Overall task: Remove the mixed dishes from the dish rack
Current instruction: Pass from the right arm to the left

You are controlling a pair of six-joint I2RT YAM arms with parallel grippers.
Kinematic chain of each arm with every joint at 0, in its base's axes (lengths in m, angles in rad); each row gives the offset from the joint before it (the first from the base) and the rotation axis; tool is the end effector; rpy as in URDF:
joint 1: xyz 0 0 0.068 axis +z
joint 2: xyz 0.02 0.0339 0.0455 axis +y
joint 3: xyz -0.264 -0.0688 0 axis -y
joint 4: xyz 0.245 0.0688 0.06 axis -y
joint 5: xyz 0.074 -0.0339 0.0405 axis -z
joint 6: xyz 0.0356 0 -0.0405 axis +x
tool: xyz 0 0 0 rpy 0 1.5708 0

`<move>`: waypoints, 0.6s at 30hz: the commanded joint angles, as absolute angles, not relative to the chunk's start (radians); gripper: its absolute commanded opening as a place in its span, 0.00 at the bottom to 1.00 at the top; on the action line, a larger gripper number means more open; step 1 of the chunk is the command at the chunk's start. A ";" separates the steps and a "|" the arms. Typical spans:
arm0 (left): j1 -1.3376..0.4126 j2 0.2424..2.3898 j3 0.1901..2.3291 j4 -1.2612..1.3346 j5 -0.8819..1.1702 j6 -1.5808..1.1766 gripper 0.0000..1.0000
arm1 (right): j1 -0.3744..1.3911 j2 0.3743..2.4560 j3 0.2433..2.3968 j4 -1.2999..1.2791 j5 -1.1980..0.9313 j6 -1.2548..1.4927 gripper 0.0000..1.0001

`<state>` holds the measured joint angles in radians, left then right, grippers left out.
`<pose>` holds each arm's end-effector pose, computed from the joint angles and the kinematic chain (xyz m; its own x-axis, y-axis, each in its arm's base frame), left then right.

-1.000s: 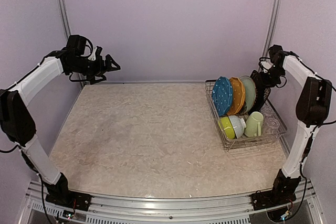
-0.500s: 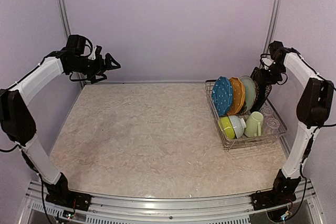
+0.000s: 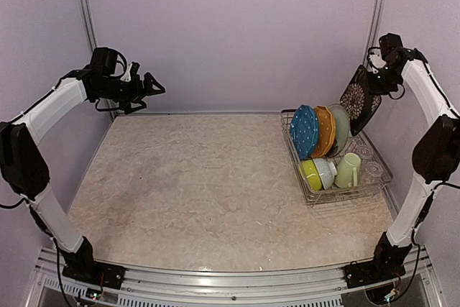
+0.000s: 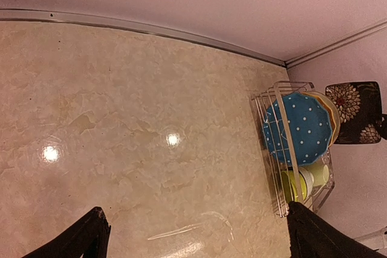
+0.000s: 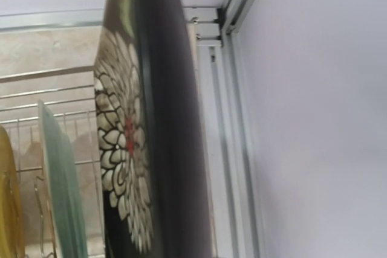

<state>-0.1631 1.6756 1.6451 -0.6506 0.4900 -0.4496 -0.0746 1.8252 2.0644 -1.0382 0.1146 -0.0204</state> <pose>0.3685 -0.0776 0.3622 -0.7786 -0.2605 -0.5709 0.1839 0.7751 -0.6045 0.3851 -0.0329 0.4070 -0.7177 0.0333 -0.6956 0.1390 0.9856 -0.0962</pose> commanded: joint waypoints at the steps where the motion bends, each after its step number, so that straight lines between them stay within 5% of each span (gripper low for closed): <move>1: -0.156 1.680 1.658 -0.641 0.492 -0.453 0.99 | -0.066 1.736 2.109 -0.995 0.192 -0.003 0.00; 11: -0.156 1.648 1.645 -0.609 0.429 -0.462 0.99 | -0.066 1.644 2.159 -0.975 0.267 -0.002 0.00; 18: -0.158 1.601 1.626 -0.576 0.375 -0.453 0.99 | -0.063 1.684 2.340 -1.015 0.034 0.084 0.00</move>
<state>-0.1631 1.6501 1.6421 -0.6167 0.4141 -0.4606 -0.0738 1.7161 2.2105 -1.1000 0.1856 0.0097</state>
